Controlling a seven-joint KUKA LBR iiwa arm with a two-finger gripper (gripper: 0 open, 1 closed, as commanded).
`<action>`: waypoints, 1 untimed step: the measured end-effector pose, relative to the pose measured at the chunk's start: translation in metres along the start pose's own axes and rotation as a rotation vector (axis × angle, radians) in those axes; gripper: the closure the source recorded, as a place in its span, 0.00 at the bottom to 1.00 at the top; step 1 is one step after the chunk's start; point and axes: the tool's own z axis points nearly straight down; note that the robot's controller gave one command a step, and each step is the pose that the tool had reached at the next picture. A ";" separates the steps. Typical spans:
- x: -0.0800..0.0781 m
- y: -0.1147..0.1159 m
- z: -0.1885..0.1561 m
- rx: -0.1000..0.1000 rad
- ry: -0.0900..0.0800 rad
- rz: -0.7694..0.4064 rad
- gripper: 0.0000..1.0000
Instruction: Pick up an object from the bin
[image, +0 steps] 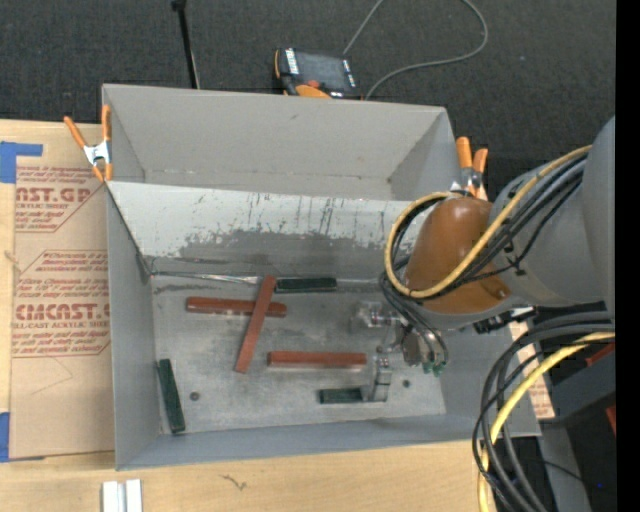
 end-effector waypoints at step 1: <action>0.020 0.063 0.001 -0.002 0.004 0.127 0.00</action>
Offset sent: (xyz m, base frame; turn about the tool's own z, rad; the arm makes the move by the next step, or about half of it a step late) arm -0.0174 0.0598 -0.0008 0.1307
